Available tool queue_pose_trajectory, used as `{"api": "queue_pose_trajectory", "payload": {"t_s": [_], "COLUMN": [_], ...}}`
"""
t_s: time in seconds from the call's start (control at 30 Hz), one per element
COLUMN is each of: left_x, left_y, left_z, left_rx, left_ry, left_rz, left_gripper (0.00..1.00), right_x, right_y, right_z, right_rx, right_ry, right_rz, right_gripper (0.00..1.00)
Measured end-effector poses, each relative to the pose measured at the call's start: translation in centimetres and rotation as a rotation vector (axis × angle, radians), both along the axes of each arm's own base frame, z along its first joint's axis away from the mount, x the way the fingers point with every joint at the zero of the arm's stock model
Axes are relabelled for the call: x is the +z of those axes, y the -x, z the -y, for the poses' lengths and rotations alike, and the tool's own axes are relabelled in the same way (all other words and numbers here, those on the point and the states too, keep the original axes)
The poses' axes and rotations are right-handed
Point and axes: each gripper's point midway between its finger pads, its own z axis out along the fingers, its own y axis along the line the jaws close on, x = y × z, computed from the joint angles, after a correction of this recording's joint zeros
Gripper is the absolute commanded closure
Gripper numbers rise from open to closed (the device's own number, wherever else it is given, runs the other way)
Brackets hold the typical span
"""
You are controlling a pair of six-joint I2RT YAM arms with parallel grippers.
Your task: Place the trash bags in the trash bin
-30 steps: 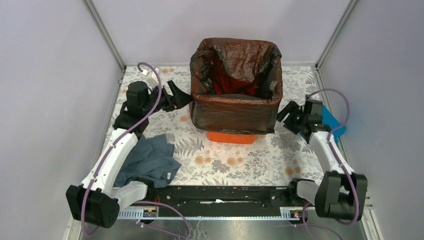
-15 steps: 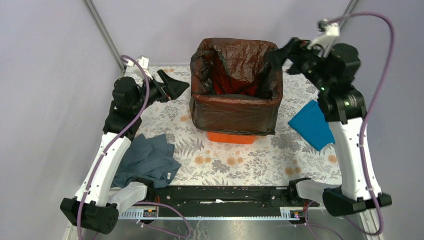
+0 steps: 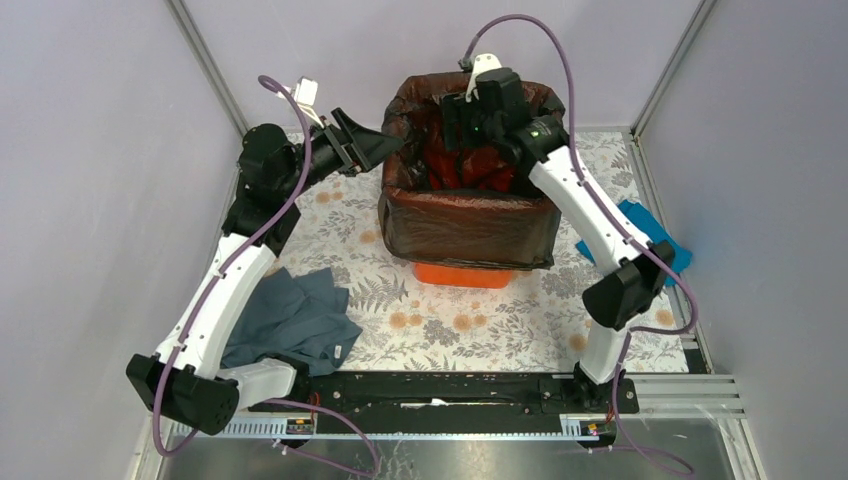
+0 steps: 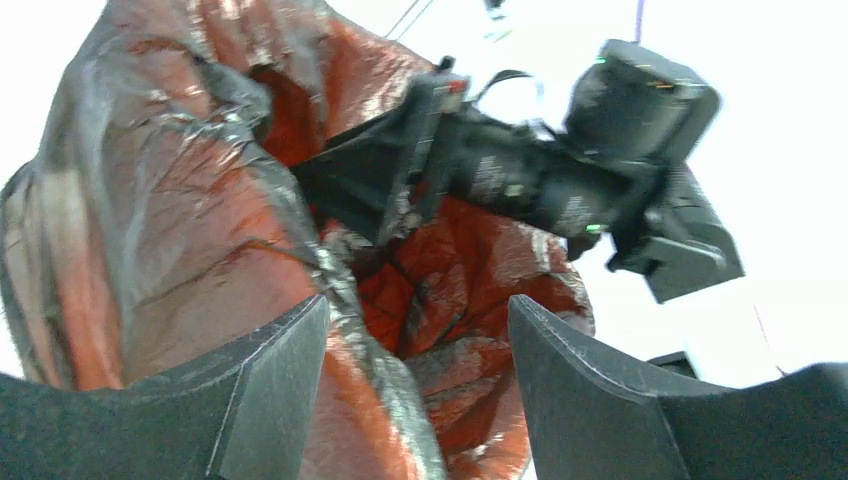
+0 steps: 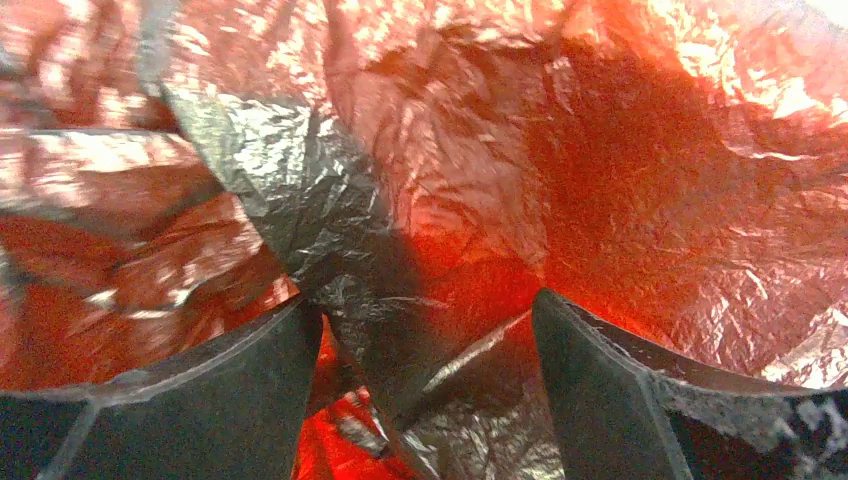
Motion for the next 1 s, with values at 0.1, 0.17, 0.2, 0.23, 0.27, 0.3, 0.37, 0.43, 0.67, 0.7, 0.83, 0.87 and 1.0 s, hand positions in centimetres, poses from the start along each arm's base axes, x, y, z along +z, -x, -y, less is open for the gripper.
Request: {"api": "queue_pose_trajectory", "payload": {"t_s": [0.1,0.17,0.2,0.23,0.27,0.3,0.37,0.43,0.67,0.7,0.83,0.87,1.0], "left_x": [1.4,2.1,2.3,2.3,2.4,2.4,2.4,2.1,1.3,1.1,0.6,0.6,1.0], "left_y": [0.7,1.1,1.3,1.4,1.4,1.4,1.4,1.6,1.9,2.0,2.2,2.3,3.2], "left_z": [0.8,1.3,1.4,1.5,1.5,1.5,1.4,1.1,-0.3,-0.6,-1.6,-1.9,-3.1], "left_rx": [-0.027,-0.043,-0.048,-0.052,-0.052,-0.051,-0.044,-0.034,0.034,0.048,0.096,0.108,0.154], "left_ry": [0.014,0.021,0.023,0.024,0.024,0.022,0.015,-0.005,-0.089,-0.103,-0.148,-0.157,-0.180], "left_rz": [0.035,0.055,0.060,0.063,0.065,0.067,0.074,0.076,0.095,0.095,0.100,0.101,0.130], "left_gripper": [0.30,0.30,0.29,0.29,0.28,0.28,0.27,0.26,0.23,0.23,0.22,0.22,0.20], "right_x": [-2.3,-3.1,-3.4,-3.7,-4.0,-4.5,-5.9,-7.8,-8.5,-7.1,-0.1,1.2,3.3], "right_y": [-1.1,-1.4,-1.6,-1.7,-1.8,-1.8,-1.2,-0.2,2.8,2.8,3.3,3.8,6.8], "right_z": [0.8,1.5,1.7,1.8,1.9,1.8,1.3,0.8,1.5,1.5,1.7,2.0,3.1], "right_rx": [-0.063,-0.092,-0.104,-0.111,-0.114,-0.107,-0.070,-0.028,0.024,0.026,0.032,0.035,0.058], "right_ry": [0.094,0.139,0.155,0.164,0.173,0.177,0.179,0.186,0.244,0.234,0.163,0.148,0.139], "right_rz": [-0.007,-0.002,-0.002,-0.004,-0.011,-0.020,-0.060,-0.118,-0.236,-0.218,-0.097,-0.075,-0.057], "right_gripper": [0.43,0.55,0.57,0.57,0.56,0.52,0.40,0.32,0.11,0.09,0.08,0.08,0.09]}}
